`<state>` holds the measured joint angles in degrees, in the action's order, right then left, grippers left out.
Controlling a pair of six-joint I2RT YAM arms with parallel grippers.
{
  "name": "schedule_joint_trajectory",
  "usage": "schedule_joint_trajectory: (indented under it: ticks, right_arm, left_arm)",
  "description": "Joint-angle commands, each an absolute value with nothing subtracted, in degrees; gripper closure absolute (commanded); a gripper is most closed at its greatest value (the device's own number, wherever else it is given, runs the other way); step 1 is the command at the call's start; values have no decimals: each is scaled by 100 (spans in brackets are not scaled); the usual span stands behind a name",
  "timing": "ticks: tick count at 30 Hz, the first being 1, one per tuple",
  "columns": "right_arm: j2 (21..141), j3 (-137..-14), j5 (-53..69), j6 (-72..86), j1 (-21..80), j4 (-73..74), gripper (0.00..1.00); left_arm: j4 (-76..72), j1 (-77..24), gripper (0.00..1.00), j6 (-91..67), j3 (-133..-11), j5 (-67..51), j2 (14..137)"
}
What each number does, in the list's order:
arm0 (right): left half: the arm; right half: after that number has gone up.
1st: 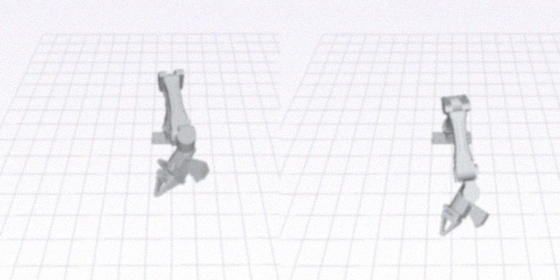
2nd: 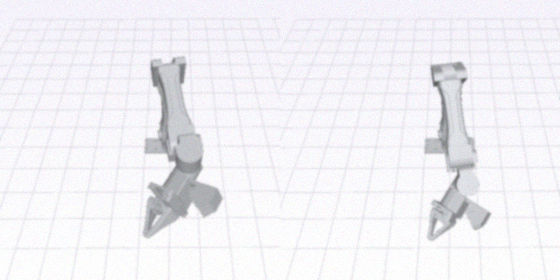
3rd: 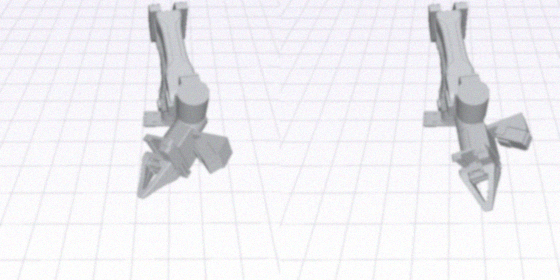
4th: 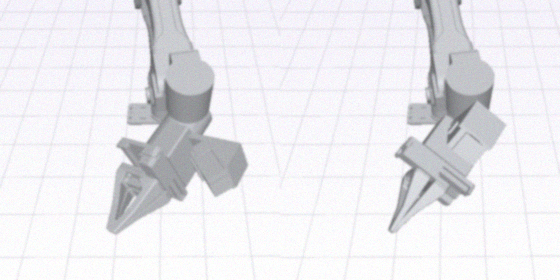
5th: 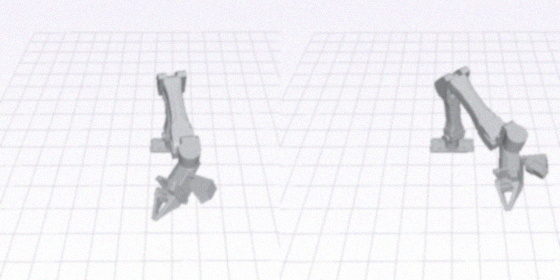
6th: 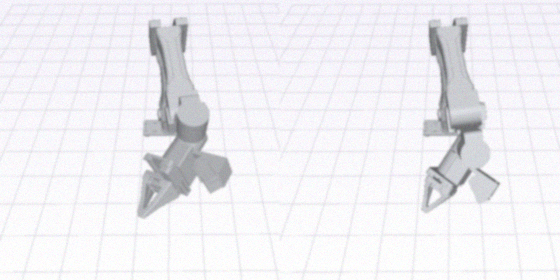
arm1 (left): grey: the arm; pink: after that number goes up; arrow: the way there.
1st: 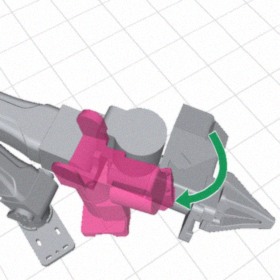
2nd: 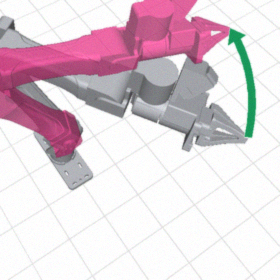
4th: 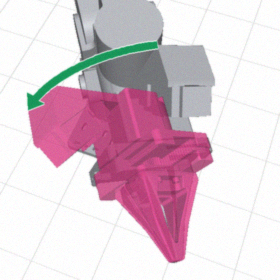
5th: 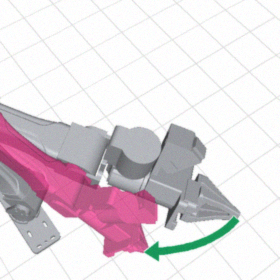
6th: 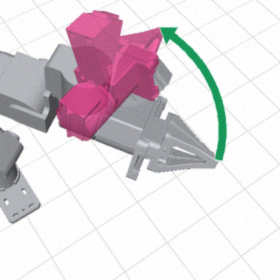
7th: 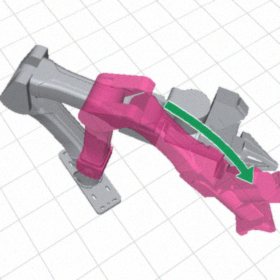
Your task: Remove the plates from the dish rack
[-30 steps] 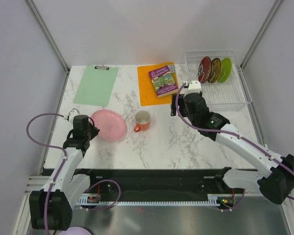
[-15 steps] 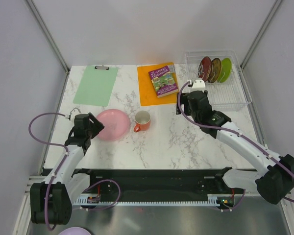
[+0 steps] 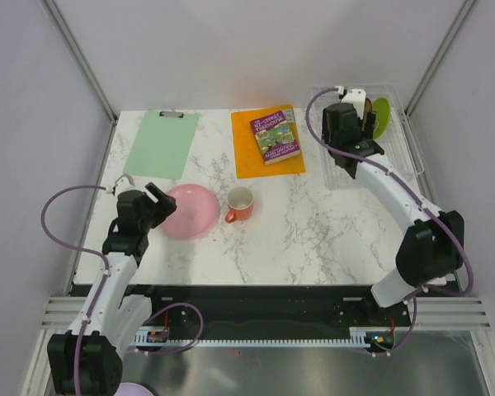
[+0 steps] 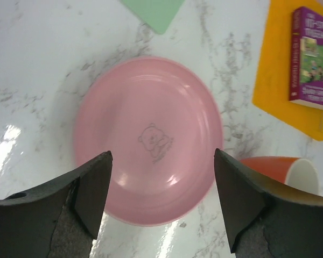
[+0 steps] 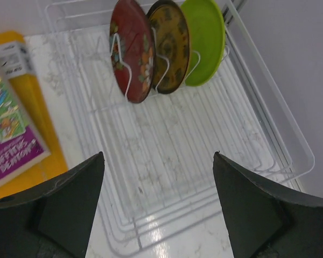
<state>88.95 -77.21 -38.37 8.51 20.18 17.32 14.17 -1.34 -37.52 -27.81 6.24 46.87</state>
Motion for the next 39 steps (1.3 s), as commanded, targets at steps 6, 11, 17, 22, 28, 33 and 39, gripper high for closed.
schedule_joint_trajectory:
  ticks: [6,11,17,22,28,33,39]
  right_arm:
    - [11327,-10044,-3499,616,941,1442,17]
    - [12232,-10800,-2989,492,686,1231,21]
    - [12937,-11495,-3058,141,650,1143,26]
    - [13236,-11812,-2997,44,589,1116,43]
    - [13403,-11900,-2953,-237,545,1028,68]
    - [13395,-11821,-2734,-211,483,1028,94]
    - [13395,-11707,-2575,-237,457,1011,100]
  left_arm:
    - [168,-132,17,-2664,-3559,-2124,5113]
    - [-174,-132,17,-2593,-3639,-2417,5396]
    - [-483,-132,17,-2575,-3604,-2514,5686]
    - [-615,-132,17,-2566,-3542,-2522,5845]
    - [-685,-132,17,-2566,-3489,-2487,5933]
    - [-712,-132,17,-2575,-3428,-2461,5941]
    - [-721,-132,17,-2593,-3375,-2426,5950]
